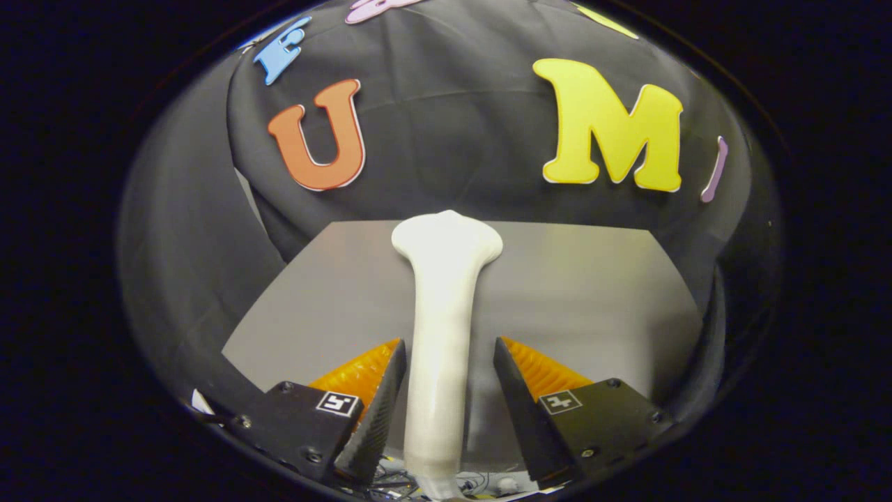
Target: Iron the clothes twice with a garment steamer, once on the left side and once on the right side.
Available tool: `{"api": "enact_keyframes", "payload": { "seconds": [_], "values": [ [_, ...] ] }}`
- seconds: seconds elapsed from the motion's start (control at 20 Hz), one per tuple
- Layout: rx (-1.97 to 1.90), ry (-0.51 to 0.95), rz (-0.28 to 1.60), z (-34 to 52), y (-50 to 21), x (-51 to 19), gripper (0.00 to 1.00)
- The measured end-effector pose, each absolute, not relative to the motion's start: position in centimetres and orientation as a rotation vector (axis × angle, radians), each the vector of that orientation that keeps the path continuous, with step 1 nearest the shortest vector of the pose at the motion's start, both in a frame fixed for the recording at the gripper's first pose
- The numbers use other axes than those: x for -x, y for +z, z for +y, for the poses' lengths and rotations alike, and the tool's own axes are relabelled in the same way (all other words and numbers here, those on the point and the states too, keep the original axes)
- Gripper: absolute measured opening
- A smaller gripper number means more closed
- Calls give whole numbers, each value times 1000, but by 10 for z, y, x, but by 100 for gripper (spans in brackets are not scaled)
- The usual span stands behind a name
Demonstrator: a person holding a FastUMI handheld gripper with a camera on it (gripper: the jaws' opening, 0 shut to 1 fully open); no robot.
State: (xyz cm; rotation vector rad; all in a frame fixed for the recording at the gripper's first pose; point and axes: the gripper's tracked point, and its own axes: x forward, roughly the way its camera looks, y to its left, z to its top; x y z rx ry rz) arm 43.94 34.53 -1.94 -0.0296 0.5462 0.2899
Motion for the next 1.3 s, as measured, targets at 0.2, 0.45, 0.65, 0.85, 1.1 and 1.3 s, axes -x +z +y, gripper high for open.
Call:
{"api": "enact_keyframes", "payload": {
  "seconds": [0.2,0.45,0.65,0.85,1.1,1.3],
  "values": [
    [34,231,567,344,-21,-442,59],
    [82,225,547,349,-23,-437,40],
    [60,247,519,348,-18,-434,35],
    [44,276,454,338,-5,-412,32],
    [-2,318,355,316,21,-368,32],
    [-48,347,262,285,54,-316,32]
  ]
}}
